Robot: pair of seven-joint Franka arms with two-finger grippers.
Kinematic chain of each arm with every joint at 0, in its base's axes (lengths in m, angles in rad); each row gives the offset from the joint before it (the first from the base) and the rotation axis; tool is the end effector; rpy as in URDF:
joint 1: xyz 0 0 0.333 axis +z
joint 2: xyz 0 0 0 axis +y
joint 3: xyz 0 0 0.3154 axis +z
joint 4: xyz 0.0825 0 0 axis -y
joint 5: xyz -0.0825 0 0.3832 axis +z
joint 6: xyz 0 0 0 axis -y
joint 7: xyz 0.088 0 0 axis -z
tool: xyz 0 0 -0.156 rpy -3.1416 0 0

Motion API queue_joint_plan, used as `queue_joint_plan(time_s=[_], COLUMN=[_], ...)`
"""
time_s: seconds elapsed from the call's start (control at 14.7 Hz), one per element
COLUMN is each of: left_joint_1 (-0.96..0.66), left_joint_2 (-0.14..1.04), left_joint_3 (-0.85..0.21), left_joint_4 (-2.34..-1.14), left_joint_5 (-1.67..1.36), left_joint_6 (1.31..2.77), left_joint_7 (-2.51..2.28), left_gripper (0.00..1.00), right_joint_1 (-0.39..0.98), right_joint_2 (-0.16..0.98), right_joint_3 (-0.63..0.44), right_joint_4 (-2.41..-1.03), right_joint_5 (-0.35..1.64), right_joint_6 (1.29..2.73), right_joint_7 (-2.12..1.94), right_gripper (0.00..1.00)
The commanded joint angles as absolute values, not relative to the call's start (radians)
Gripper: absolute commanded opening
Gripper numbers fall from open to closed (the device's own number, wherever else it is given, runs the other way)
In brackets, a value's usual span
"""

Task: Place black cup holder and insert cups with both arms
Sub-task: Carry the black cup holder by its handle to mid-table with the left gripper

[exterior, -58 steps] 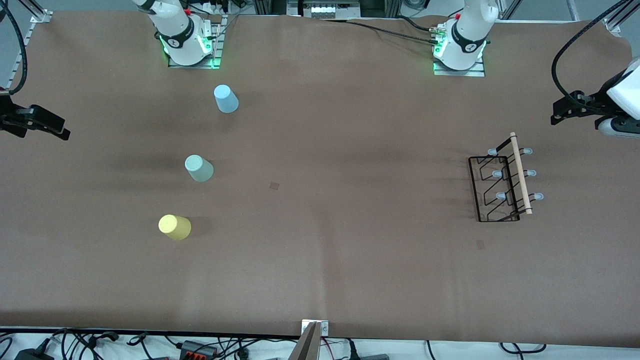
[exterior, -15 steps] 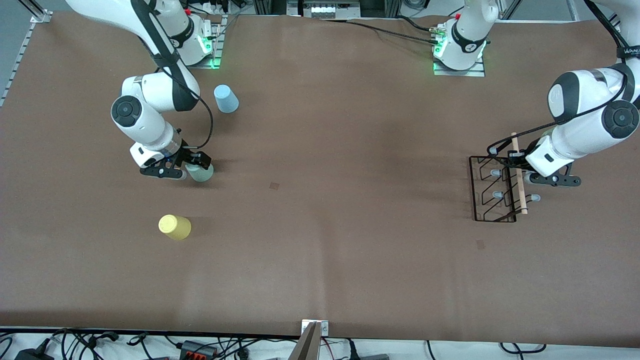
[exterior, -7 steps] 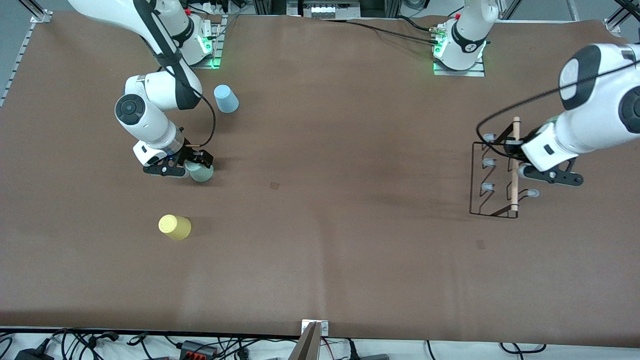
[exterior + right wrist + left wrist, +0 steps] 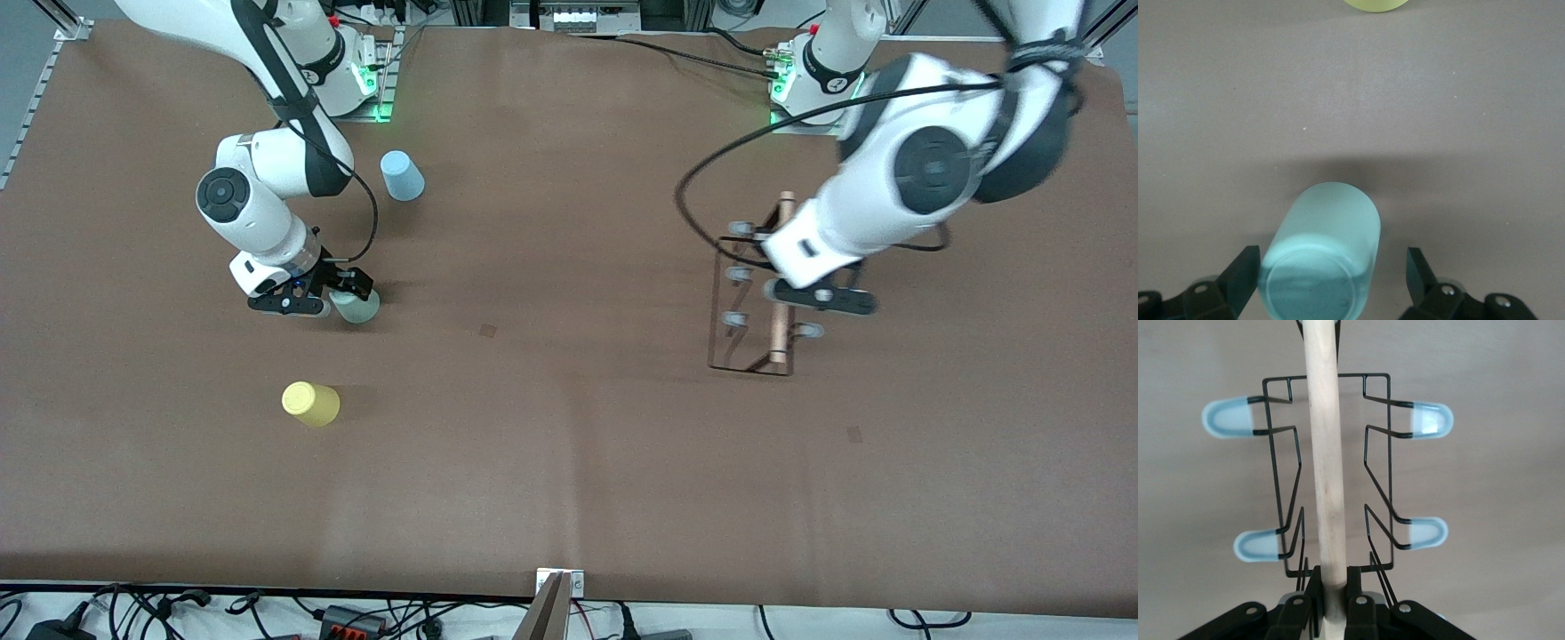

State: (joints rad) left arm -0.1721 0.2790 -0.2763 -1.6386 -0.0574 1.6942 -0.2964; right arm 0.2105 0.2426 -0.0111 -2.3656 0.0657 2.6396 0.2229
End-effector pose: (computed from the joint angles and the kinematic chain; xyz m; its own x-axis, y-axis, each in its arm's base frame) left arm 0.5466 -0.2601 0.3960 0.9606 -0.1397 -0.2403 -0.1286 -0.9898 0.0615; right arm 0.5045 0.1016 0.1782 0.9965 -0.0805 0.0231 -0.0797 -0.9961 -0.0367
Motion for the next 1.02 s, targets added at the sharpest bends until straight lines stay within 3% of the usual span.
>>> queue_joint_plan(time_s=[0.0, 0.48, 0.61, 0.82, 0.95], left_joint_1=[-0.274, -0.483, -0.508, -0.543, -0.551], left_joint_2=[0.443, 0.589, 0.615, 0.646, 0.655], left_joint_3=[-0.273, -0.272, -0.272, -0.267, -0.264], left_joint_4=[-1.452, -1.404, -1.404, -1.405, -1.405], left_joint_5=[-0.103, -0.1, -0.094, -0.087, -0.081], left_joint_6=[1.67, 1.933, 1.98, 2.014, 2.032], left_joint_7=[-0.4, -0.656, -0.676, -0.686, -0.69], left_gripper=[0.01, 0.01, 0.01, 0.01, 0.06], right_joint_1=[0.201, 0.202, 0.204, 0.202, 0.202], right_joint_2=[0.23, 0.235, 0.235, 0.235, 0.236], right_joint_3=[-0.003, 0.009, 0.011, 0.011, 0.011], right_joint_4=[-2.381, -2.381, -2.379, -2.379, -2.381], right_joint_5=[0.064, 0.071, 0.071, 0.069, 0.069], right_joint_6=[2.655, 2.663, 2.665, 2.665, 2.665], right_joint_7=[0.202, 0.204, 0.203, 0.202, 0.202], right_gripper=[0.91, 0.91, 0.86, 0.73, 0.55])
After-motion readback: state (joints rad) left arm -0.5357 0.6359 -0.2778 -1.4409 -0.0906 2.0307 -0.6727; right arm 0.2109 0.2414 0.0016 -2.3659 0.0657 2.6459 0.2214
